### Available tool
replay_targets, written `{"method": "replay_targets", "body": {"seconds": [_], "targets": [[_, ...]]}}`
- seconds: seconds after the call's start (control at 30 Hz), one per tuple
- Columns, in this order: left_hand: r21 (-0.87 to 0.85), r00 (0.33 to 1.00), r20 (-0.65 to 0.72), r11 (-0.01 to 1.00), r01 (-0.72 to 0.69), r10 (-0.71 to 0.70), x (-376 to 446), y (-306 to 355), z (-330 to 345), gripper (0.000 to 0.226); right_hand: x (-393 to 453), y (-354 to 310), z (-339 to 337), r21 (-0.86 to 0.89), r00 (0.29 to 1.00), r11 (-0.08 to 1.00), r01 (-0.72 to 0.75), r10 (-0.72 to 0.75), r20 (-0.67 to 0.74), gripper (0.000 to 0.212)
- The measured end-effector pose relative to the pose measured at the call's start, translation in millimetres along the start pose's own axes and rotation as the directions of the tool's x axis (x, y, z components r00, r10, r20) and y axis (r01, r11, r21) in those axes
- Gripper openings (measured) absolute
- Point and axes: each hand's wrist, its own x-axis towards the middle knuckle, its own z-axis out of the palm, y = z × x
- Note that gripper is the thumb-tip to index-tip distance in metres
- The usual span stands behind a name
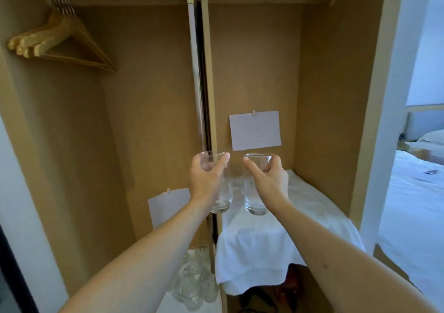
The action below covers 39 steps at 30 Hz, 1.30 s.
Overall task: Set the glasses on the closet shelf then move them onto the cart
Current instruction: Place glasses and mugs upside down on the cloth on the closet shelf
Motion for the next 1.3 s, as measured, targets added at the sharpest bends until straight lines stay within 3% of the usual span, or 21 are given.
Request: {"method": "replay_targets", "body": {"seconds": [0.2,0.33,0.6,0.77,0.9,1.07,1.3], "targets": [[0.005,1.0,0.014,1.0,0.023,-0.023,-7.8,-16.4,64.1,0.065,34.3,35.4,-49.4,-0.001,0.999,1.0,-0.031,0.031,0.007,0.056],[0.042,0.998,-0.045,0.999,0.034,-0.032,-18.0,-28.8,102.0,0.052,52.8,59.1,-77.6,-0.008,0.998,0.998,-0.063,0.063,0.03,0.06],[0.064,0.995,-0.06,0.994,0.089,-0.085,-25.8,-63.9,145.6,0.061,80.7,103.4,-105.8,-0.032,0.994,0.995,-0.095,0.096,0.059,0.054],[0.09,0.989,-0.078,0.987,0.135,-0.128,-19.1,-85.3,158.8,0.046,94.4,129.5,-102.6,-0.051,0.989,0.99,-0.133,0.136,0.064,0.062],[0.091,0.984,-0.061,0.981,0.171,-0.166,-0.4,-105.4,164.6,0.061,108.3,148.0,-91.0,-0.076,0.985,0.985,-0.154,0.159,0.064,0.055],[0.082,0.977,-0.065,0.975,0.206,-0.201,32.1,-133.7,174.8,0.06,131.7,171.5,-69.8,-0.121,0.983,0.978,-0.169,0.177,0.056,0.052],[0.101,0.965,-0.05,0.96,0.263,-0.259,93.2,-178.8,188.7,0.06,181.7,209.6,-29.8,-0.157,0.974,0.968,-0.196,0.211,0.083,0.067]]}}
